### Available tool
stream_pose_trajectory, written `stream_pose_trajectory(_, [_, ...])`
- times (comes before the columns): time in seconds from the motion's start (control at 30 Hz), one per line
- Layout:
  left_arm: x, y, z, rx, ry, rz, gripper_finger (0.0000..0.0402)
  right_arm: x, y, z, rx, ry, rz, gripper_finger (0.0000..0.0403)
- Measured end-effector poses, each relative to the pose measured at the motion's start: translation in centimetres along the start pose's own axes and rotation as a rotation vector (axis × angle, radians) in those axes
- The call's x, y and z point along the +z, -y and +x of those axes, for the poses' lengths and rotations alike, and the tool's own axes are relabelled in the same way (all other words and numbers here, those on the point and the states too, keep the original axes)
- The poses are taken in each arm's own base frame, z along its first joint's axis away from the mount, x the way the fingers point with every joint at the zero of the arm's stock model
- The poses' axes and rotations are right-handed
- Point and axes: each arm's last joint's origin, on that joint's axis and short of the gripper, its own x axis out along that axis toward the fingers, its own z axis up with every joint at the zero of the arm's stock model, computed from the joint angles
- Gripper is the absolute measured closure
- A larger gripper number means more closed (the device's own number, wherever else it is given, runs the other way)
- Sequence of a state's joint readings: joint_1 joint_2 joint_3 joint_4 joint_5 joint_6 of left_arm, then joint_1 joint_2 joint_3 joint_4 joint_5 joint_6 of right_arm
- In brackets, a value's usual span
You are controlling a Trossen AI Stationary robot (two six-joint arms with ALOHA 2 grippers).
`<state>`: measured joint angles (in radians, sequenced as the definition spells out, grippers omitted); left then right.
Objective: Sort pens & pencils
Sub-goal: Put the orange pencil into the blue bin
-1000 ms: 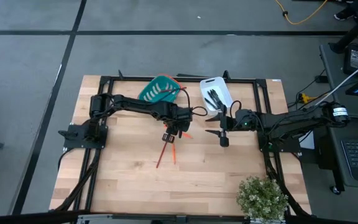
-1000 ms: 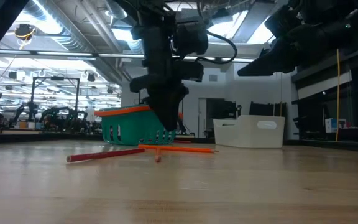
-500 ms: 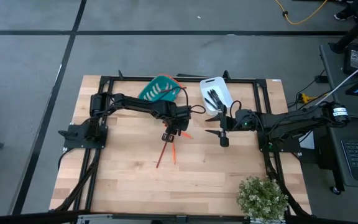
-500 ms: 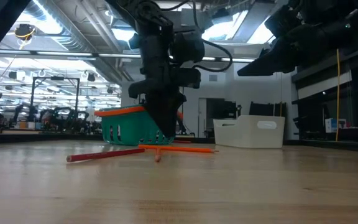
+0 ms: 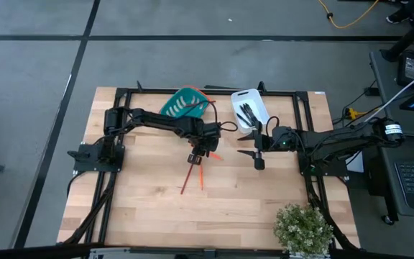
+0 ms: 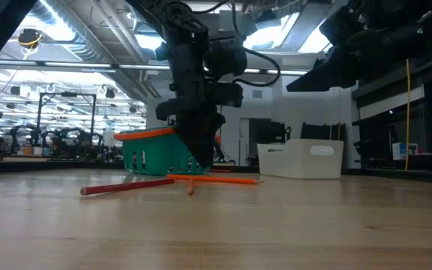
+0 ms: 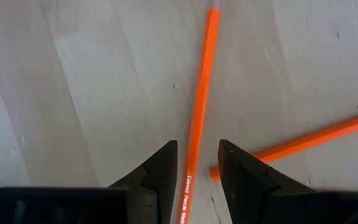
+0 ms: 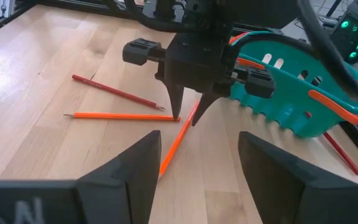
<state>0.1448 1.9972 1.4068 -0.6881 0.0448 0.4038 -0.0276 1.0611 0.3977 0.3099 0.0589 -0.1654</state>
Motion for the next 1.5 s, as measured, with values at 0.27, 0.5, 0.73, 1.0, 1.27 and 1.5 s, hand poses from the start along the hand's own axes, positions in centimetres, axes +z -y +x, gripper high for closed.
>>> stream_pose_trajectory(0.27, [-0.9, 0.3, 0.9, -0.011, -0.024, -0.002, 0.0292, 0.0, 0.0, 0.0, 0.0, 0.0, 0.0, 0.0187])
stream_pose_trajectory(0.5, [-1.7, 0.3, 1.8, -0.008, -0.018, -0.01, 0.0292, 0.0, 0.0, 0.0, 0.0, 0.0, 0.0, 0.0187])
stream_pose_trajectory(0.73, [-2.4, 0.4, 2.3, -0.009, -0.003, -0.021, 0.0292, 0.0, 0.0, 0.0, 0.0, 0.0, 0.0, 0.0187])
stream_pose_trajectory(1.0, [-2.4, 0.5, 2.8, -0.051, 0.003, -0.023, 0.0309, 0.0, 0.0, 0.0, 0.0, 0.001, 0.0, 0.0187])
stream_pose_trajectory(1.27, [-2.6, 0.5, 3.6, -0.072, -0.015, -0.026, 0.0367, 0.0, 0.0, 0.0, -0.001, 0.002, 0.0, 0.0187])
stream_pose_trajectory(1.5, [-2.6, 0.5, 3.5, -0.069, -0.009, -0.028, 0.0394, 0.0, 0.0, 0.0, -0.001, 0.002, 0.0, 0.0187])
